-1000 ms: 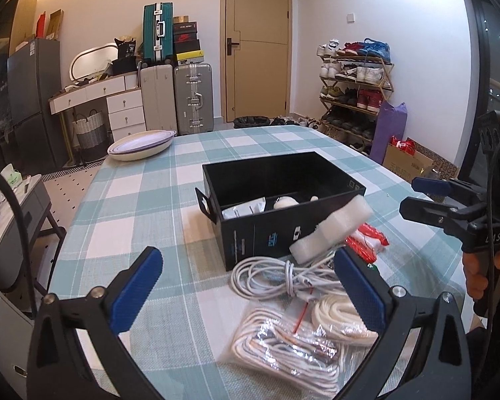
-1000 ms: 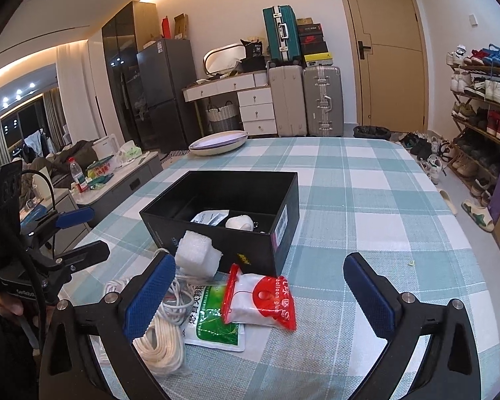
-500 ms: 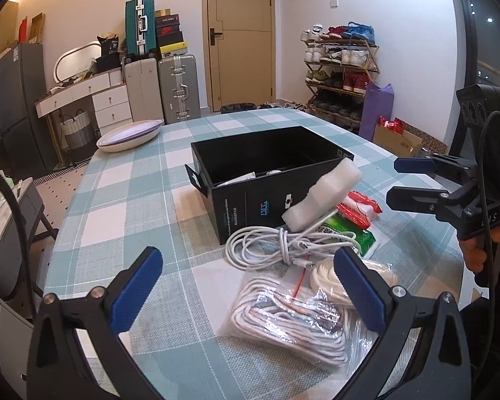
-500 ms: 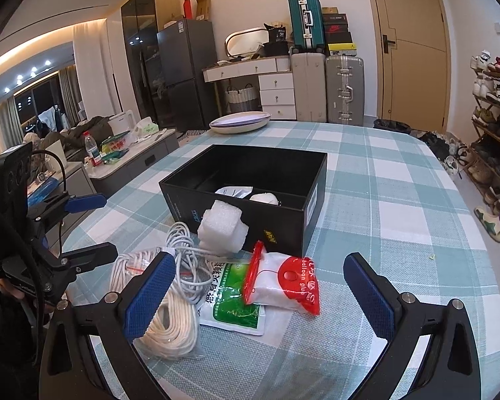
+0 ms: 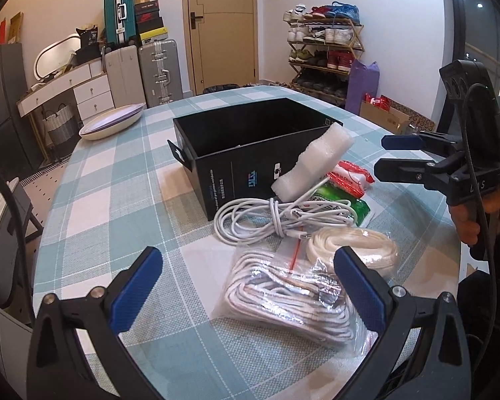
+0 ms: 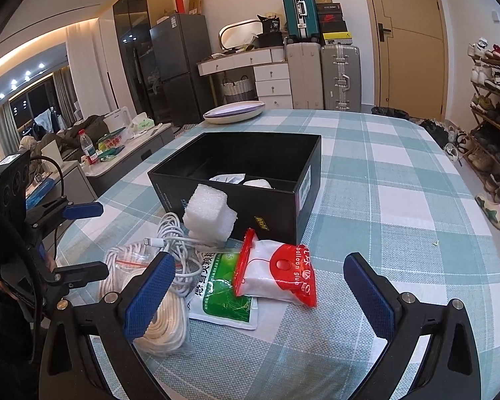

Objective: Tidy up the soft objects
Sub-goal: 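Withdraw both tools from the box and move toward the bagged cables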

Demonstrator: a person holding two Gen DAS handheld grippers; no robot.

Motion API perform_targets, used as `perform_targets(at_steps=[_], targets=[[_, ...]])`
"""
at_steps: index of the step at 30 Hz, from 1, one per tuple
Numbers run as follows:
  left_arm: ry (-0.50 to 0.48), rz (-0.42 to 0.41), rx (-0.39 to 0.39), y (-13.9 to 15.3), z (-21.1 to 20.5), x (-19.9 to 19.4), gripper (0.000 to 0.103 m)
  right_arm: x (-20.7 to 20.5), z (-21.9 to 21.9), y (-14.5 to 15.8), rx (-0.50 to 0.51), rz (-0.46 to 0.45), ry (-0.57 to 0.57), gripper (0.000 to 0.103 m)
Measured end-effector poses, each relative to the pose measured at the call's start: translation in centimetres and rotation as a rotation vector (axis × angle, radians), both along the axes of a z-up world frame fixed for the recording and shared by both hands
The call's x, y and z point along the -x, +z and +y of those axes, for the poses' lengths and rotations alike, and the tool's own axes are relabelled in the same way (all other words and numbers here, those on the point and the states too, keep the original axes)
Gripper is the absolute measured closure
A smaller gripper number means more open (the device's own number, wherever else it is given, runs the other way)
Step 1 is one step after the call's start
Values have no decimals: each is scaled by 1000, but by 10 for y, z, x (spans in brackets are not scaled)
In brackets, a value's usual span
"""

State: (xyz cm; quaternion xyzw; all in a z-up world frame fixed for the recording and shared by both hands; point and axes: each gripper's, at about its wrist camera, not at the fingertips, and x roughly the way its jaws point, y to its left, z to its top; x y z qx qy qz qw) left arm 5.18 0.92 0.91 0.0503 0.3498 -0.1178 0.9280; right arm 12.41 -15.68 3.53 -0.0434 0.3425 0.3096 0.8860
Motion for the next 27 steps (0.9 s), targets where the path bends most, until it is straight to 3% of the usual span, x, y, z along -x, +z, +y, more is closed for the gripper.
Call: perform_targets(at_steps=[16, 22, 27], targets=[[-111, 96, -21, -14, -15, 5, 0, 5, 9, -4, 13, 25, 68, 0], [-117, 108, -70, -21, -27, 4, 0, 13, 23, -7, 24, 72, 166, 0], [-104, 110, -67, -21, -25, 2, 0, 20, 39, -16, 39, 125, 270, 1]])
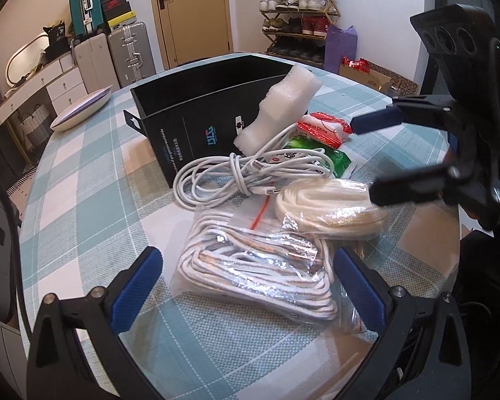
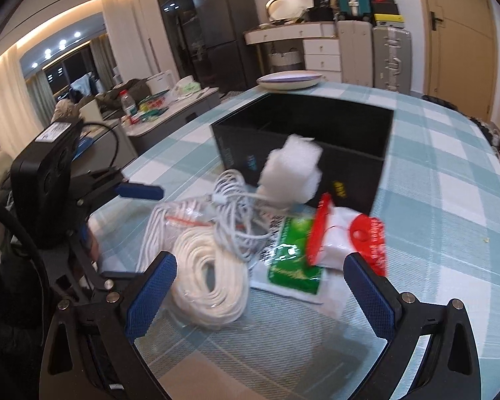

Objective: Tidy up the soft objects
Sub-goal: 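Withdraw both tools from the box and move toward the bagged cables, then grasp the bag of white rope with the right gripper while the left gripper grasps the bagged cables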

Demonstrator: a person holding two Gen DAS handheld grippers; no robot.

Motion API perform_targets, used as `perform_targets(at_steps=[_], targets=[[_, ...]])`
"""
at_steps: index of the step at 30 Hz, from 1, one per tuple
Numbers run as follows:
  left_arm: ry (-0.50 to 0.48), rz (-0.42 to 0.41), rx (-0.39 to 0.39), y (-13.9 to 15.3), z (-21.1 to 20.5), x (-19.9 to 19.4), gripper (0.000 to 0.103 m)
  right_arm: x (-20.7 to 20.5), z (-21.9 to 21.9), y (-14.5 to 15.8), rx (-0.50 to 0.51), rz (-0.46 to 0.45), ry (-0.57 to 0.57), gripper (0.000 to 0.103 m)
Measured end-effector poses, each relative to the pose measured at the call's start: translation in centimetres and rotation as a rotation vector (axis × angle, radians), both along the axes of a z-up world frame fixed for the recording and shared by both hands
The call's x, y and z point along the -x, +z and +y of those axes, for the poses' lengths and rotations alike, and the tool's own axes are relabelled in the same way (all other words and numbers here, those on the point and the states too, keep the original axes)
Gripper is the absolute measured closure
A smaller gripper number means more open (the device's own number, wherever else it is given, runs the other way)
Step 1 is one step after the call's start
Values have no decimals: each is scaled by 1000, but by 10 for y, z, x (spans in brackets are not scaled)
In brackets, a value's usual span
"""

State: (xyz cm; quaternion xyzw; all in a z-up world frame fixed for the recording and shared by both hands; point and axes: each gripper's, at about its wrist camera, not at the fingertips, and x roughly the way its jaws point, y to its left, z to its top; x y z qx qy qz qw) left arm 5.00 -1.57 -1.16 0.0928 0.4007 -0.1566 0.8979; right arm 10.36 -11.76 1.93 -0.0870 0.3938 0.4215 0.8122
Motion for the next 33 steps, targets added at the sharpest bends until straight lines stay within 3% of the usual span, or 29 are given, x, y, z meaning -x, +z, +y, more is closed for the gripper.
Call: perform_targets(at_steps=[3, 6, 18, 26, 29, 33], targets=[[4, 6, 7, 0, 4, -1, 0, 7, 8, -3, -3, 16, 61, 4], [5, 7, 10, -1, 5, 0, 0, 14, 16, -7, -2, 30, 100, 15], [18, 14, 17, -3, 11, -3, 0, 20, 28, -24, 9, 71, 109, 35], [5, 21, 11, -4, 13, -3, 0, 16, 17, -20, -7, 67, 108, 64], [13, 24, 13, -3, 17, -2, 0, 19, 14, -16, -23, 52, 126, 67], [28, 50, 92, 0, 26, -6, 0, 25, 8, -1, -101, 21, 150, 67]])
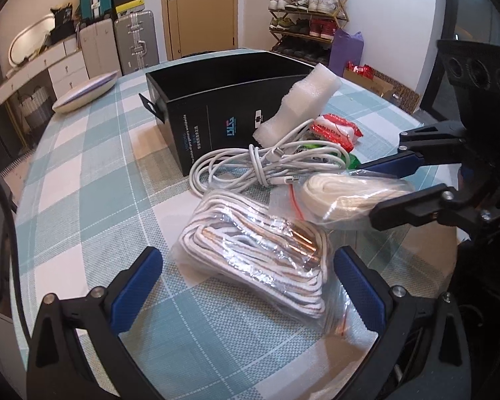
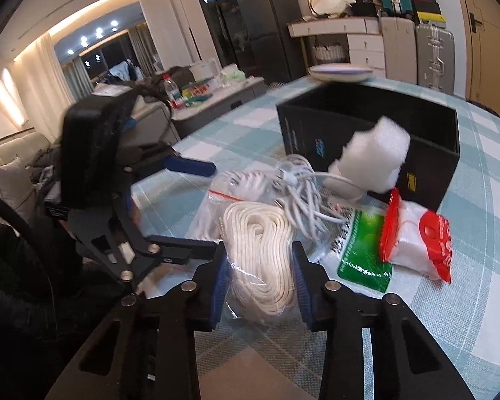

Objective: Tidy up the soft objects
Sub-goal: 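Grasp the bag of white rope with the right gripper while the left gripper grasps the bagged cables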

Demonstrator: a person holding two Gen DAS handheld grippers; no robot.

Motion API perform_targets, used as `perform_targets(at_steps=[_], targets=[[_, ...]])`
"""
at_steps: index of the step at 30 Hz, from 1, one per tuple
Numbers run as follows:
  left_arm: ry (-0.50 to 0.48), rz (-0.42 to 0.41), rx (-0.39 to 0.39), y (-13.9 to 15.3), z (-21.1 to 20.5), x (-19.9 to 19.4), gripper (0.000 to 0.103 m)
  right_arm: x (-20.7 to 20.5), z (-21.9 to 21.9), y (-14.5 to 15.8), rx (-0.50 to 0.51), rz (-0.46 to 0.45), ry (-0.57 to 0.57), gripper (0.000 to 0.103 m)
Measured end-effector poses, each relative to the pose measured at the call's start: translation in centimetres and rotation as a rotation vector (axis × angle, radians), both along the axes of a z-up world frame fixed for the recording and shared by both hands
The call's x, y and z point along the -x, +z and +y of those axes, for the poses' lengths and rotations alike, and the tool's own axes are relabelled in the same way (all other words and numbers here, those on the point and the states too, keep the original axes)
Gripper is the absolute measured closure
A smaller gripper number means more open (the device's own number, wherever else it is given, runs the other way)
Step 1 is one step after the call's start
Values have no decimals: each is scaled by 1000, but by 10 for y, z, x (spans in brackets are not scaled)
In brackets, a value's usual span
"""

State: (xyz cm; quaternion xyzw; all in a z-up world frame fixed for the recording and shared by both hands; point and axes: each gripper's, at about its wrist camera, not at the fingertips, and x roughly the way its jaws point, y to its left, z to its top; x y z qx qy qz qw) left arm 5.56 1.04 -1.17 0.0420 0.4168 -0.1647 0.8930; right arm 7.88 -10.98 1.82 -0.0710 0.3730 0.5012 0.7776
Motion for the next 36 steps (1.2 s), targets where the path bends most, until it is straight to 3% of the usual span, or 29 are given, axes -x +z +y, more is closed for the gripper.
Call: perform_targets(at_steps=[5, 8, 11, 14, 26, 34, 36], targets=[[28, 13, 62, 7, 2, -1, 0, 8, -13, 27, -110, -102, -24, 77], [37, 30, 29, 2, -5, -3, 0, 10, -7, 24, -15, -133, -23, 77], [54, 42, -17, -4, -10, -5, 0, 4, -5, 13, 44, -65, -12, 75], [61, 39, -21, -5, -11, -6, 0, 3, -3, 5, 91, -43, -3, 53], [61, 58, -36, -5, 6, -6, 0, -1, 0, -15, 143, 25, 5, 47], [104, 43, 33, 4, 16, -9, 0, 9, 13, -18, 197, -41, 31, 43], [129, 42, 44, 4, 20, -12, 0, 12, 16, -18, 208, -65, 37, 51]])
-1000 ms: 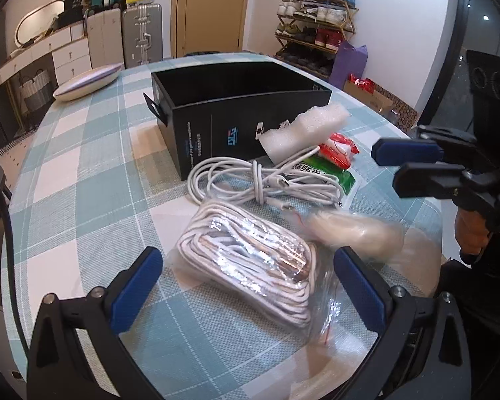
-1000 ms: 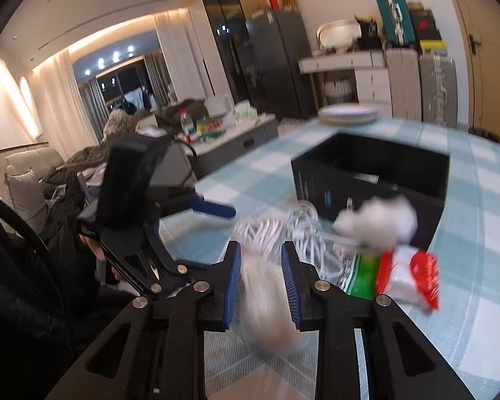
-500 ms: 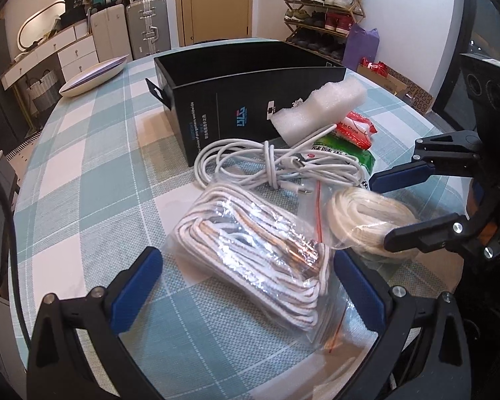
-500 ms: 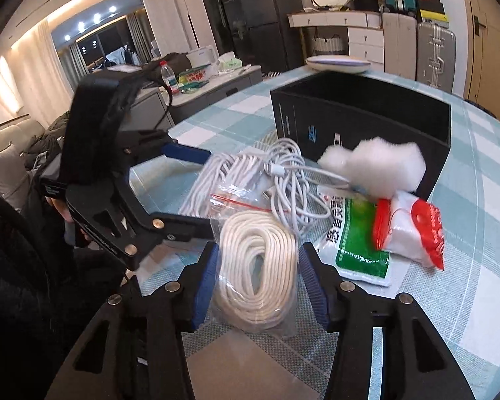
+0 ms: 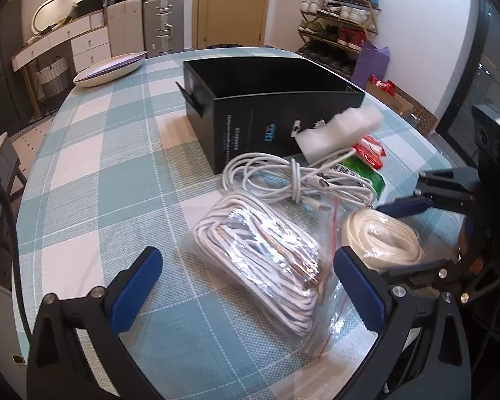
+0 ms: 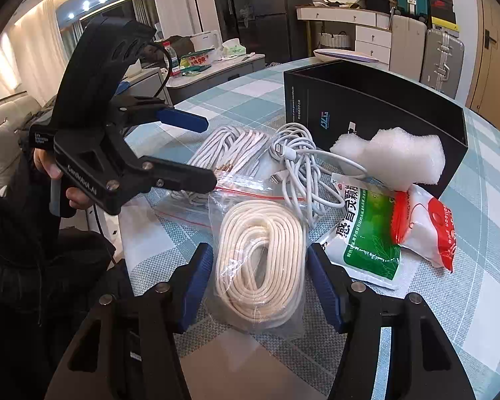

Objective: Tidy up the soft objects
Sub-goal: 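Grasp the bag of white rope with the right gripper while the left gripper grasps the bagged cables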

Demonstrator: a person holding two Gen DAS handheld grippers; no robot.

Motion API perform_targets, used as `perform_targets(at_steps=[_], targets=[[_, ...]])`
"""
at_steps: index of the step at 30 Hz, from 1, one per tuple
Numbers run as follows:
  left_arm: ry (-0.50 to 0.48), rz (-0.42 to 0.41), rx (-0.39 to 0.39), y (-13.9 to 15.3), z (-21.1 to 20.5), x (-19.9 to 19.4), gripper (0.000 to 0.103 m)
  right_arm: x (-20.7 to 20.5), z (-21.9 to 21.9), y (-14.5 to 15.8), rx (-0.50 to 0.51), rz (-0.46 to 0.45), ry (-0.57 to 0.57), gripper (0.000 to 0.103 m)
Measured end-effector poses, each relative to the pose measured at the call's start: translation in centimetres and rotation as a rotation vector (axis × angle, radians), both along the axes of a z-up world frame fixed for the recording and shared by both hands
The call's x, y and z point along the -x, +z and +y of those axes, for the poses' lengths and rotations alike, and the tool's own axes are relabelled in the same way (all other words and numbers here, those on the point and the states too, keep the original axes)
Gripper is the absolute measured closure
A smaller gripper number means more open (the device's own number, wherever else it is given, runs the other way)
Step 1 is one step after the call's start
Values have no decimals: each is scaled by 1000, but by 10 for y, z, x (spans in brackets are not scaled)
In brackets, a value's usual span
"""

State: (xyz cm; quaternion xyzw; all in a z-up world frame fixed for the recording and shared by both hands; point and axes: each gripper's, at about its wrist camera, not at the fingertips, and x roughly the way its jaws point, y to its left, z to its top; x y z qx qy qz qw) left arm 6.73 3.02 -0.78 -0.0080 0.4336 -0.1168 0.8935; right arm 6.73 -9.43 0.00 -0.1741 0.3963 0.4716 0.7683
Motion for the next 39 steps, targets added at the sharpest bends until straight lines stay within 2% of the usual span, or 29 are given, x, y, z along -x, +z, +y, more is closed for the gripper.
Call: perform_targets(at_steps=[2, 5, 12, 17, 24, 29, 33, 35, 39], targets=[[26, 2, 13, 0, 4, -3, 0, 5, 1, 1, -1, -13, 24, 64], [58, -4, 38, 2, 12, -3, 0, 8, 3, 3, -33, -12, 63, 69], [85, -32, 59, 9, 20, -2, 0, 10, -8, 21, -142, -30, 63, 70], [105, -49, 58, 13, 19, -2, 0, 6, -26, 40, -204, -82, -4, 70], [141, -18, -18, 1, -3, -9, 0, 0, -45, 55, -288, -141, -98, 70], [185, 14, -52, -11, -18, -15, 0, -5, -50, 58, -292, -144, -132, 70], [184, 32, -83, -18, -27, -17, 1, -8, -49, 58, -282, -141, -129, 70], [161, 41, -96, -19, -29, -16, 6, -9, -48, 57, -280, -141, -127, 70], [133, 40, -114, -15, -25, -14, 26, -9, -47, 57, -281, -142, -130, 70]])
